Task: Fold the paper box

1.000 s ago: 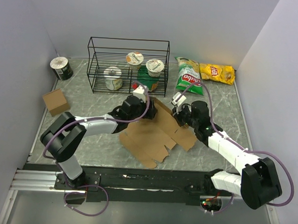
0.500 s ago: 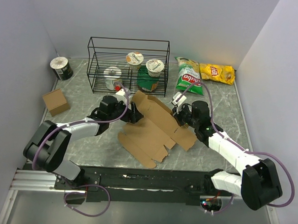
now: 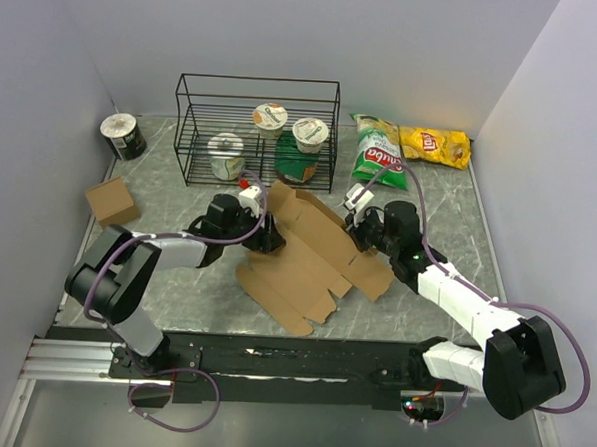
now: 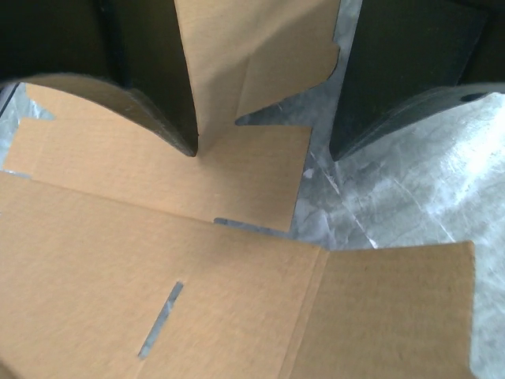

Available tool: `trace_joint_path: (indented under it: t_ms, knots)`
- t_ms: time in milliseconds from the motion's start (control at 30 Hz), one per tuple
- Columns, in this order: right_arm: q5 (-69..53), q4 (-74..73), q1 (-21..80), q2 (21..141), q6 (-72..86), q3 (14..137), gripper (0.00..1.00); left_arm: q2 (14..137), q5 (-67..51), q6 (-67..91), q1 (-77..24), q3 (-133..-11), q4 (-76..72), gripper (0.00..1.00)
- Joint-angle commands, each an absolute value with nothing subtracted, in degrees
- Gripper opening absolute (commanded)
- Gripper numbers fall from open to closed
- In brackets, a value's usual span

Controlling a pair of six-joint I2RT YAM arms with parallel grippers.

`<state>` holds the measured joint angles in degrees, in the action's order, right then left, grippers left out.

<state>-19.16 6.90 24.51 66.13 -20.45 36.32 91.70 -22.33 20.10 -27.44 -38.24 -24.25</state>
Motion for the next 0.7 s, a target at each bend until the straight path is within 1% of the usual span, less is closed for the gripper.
trace_joint_path:
  t_ms: [0,67,167,333,367,500,533,567,667]
  knots:
    - [-19.7,9.7,24.6,64.6,-21.0,37.2,0.0,93.2,-25.0,18.8,-27.1,-40.2,-29.1,0.67]
    - [-19.6,9.6,24.6,64.5,-21.0,37.1,0.0,93.4,-25.0,19.2,-27.2,-40.0,-30.1,0.59]
    - [-19.8,9.7,24.6,64.5,-20.9,37.1,0.0,93.3,-23.9,19.2,-27.1,-39.6,-31.0,0.53]
    - [-20.2,9.6,24.6,65.0,-20.7,37.3,0.0,93.5,-24.3,17.9,-27.2,-39.5,-32.1,0.5]
    - [-20.1,9.6,24.6,64.9,-20.7,37.2,0.0,93.7,-24.7,17.7,-27.2,-39.7,-32.3,0.47]
    - [-20.1,9.4,24.6,65.0,-20.7,37.4,0.0,94.6,-25.4,16.8,-27.7,-39.8,-33.3,0.43]
    - [-20.2,9.4,24.7,65.0,-20.7,37.4,0.0,94.7,-25.3,16.5,-27.9,-39.8,-33.5,0.41]
    - [-20.2,9.5,24.6,65.1,-20.7,37.4,0.0,94.7,-25.0,16.1,-28.0,-39.8,-33.5,0.37]
    - [-20.3,9.5,24.6,65.1,-20.7,37.4,0.0,95.0,-24.0,15.4,-29.2,-40.1,-33.3,0.29]
